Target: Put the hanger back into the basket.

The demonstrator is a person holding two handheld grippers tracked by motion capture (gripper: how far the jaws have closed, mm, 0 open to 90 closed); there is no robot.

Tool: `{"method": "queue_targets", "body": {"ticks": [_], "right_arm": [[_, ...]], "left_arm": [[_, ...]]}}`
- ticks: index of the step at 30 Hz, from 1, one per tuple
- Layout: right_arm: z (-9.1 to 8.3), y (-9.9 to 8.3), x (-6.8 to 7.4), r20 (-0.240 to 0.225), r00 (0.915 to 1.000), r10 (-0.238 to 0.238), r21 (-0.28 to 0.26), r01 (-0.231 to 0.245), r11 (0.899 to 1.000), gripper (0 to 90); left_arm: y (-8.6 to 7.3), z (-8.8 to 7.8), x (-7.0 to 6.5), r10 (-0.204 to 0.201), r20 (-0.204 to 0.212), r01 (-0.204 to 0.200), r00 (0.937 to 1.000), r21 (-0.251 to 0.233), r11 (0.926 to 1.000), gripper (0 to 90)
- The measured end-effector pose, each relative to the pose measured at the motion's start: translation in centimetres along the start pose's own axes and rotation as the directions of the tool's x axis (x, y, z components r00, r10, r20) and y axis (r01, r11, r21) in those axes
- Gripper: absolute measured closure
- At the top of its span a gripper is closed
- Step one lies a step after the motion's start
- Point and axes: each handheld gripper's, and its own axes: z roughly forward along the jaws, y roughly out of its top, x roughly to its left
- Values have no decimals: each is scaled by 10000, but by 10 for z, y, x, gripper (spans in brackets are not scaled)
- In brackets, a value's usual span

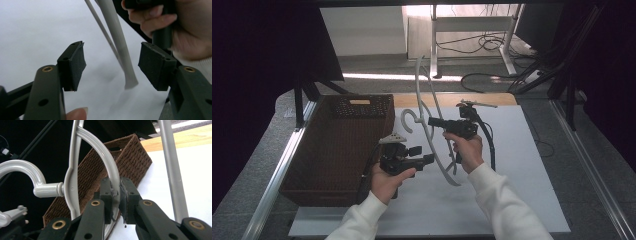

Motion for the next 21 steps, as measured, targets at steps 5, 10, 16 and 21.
{"method": "queue_targets", "body": {"ticks": [5,10,16,21], "right_arm": [[2,-3,-1,-233,9989,416,-276,-423,9987,811],[3,-6,-2,-465,9959,776,-480,-798,9957,811],[6,-9,-3,-671,9937,900,-455,-932,9946,808],[6,-9,-5,-816,9916,999,-339,-1029,9941,801]], "left_arm": [[2,10,3,-458,62,460,9989,-449,9979,456],[3,11,6,-657,263,673,9975,-687,9954,570],[4,8,10,-685,593,740,9959,-950,9927,747],[4,4,13,-503,879,584,9949,-920,9940,809]]}}
